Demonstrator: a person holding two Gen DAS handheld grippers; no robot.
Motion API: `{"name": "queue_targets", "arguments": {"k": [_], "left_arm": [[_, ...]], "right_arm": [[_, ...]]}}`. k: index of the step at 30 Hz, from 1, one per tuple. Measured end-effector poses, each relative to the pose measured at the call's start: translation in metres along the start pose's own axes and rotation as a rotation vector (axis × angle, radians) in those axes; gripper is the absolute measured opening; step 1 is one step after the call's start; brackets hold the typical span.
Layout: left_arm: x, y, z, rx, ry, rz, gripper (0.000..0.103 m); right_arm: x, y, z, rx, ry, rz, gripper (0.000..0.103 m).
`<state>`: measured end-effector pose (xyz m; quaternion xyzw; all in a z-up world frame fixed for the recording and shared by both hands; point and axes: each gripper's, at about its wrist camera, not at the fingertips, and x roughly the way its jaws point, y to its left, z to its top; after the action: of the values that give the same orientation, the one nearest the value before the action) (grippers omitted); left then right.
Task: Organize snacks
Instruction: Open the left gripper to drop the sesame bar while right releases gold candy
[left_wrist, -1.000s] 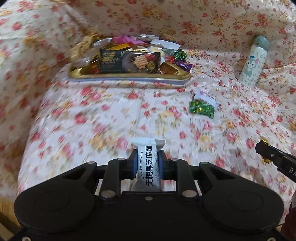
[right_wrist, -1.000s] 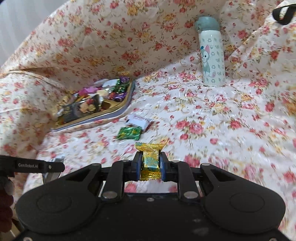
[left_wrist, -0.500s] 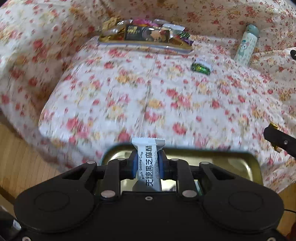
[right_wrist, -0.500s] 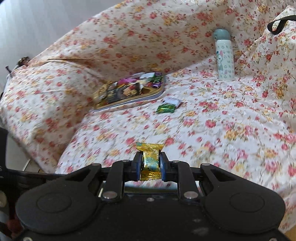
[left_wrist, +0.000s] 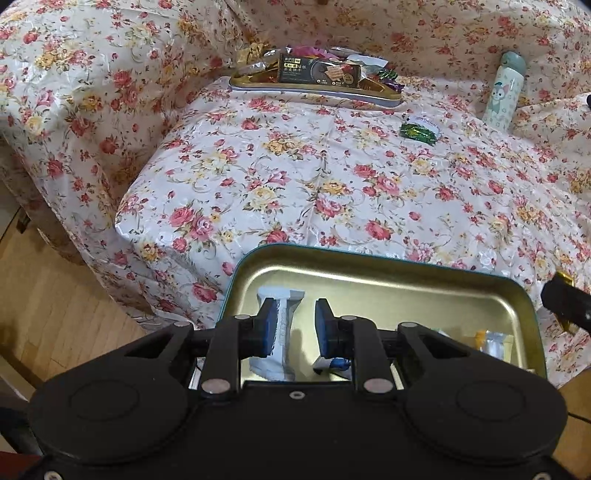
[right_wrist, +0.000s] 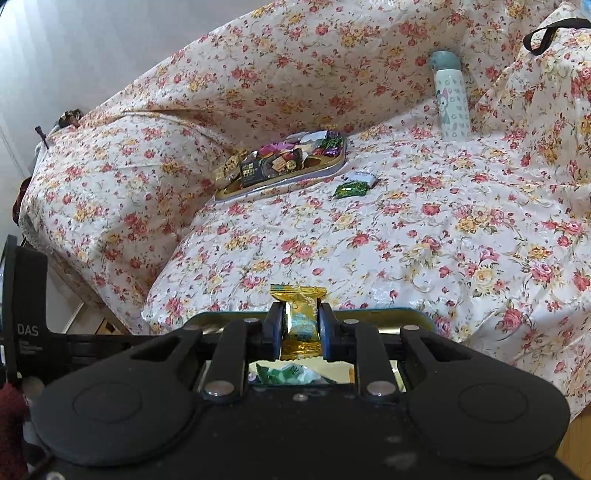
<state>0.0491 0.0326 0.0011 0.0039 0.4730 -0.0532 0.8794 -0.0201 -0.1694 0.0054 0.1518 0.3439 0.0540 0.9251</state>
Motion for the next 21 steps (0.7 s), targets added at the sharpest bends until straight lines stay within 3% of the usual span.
{"name": "queue_targets", "arguments": {"k": [7,9,15,21], "left_arm": [[-0.002,-0.006,-0.019,0.011,-0.002,0.037,0.039],[-0.004,-0.008,-0.024,0.010,-0.010,0.052,0.047],[-0.008,-0.016,-0.039,0.021,-0.031,0.092,0.048],[-0.005,-0.024,-0.047,0.048,-0.007,0.080,0.049]], "right_arm": [[0.011,0.000,-0.005,-0.011,0.029,-0.061,0.022],[0.012,0.002,-0.008,-0.019,0.035,-0.076,0.022],[0.014,0.004,-0.016,-0.022,0.032,-0.119,0.022],[0.019,0.005,-0.021,-0.013,0.051,-0.133,0.022]]}}
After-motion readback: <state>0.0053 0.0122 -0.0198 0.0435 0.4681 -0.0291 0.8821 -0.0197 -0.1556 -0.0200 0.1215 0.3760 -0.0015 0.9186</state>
